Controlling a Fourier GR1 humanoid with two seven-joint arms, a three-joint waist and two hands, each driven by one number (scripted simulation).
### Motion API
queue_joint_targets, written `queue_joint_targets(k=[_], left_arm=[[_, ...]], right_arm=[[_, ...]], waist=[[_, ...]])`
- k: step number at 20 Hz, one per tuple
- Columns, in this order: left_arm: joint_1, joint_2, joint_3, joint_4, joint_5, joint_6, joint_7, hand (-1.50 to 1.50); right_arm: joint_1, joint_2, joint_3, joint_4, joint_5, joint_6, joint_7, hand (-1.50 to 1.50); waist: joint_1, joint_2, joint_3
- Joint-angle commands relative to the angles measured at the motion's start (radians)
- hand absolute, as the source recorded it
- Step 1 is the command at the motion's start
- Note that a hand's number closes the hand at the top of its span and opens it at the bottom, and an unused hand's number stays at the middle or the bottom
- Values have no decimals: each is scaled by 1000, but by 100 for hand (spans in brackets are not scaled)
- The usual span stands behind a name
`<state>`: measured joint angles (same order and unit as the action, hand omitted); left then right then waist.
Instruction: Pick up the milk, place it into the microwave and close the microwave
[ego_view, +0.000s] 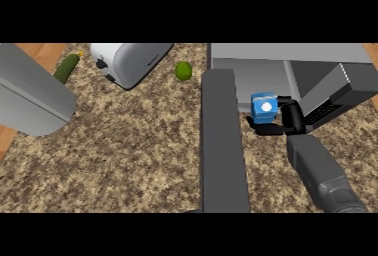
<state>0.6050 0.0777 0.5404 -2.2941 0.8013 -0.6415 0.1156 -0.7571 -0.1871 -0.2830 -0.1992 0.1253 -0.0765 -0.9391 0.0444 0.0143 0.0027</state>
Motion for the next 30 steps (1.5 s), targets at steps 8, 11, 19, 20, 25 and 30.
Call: queue_joint_targets(k=[8, 11, 19, 20, 25, 30], left_arm=[[-129, 42, -8, 47, -25, 27, 14, -150], [-85, 27, -13, 6, 8, 14, 19, -150], [-163, 82, -18, 62, 18, 25, 36, -150], [-161, 60, -39, 62, 3, 16, 31, -150], [-177, 81, -22, 58, 13, 21, 31, -150], [-201, 96, -20, 77, 15, 22, 32, -150]], right_arm=[[-164, -87, 5, 68, 35, -50, 122, 150], [-162, -119, 25, 79, 68, -157, 137, 150], [-241, -186, 9, 92, 69, -247, 212, 150], [-252, -192, 10, 99, 71, -244, 230, 150], [-252, -218, 3, 108, 71, -278, 241, 150], [-257, -219, -10, 106, 63, -302, 234, 150]], waist=[[34, 26, 2], [61, 28, 3], [84, 53, 4], [89, 54, 4], [117, 67, 6], [127, 73, 7]])
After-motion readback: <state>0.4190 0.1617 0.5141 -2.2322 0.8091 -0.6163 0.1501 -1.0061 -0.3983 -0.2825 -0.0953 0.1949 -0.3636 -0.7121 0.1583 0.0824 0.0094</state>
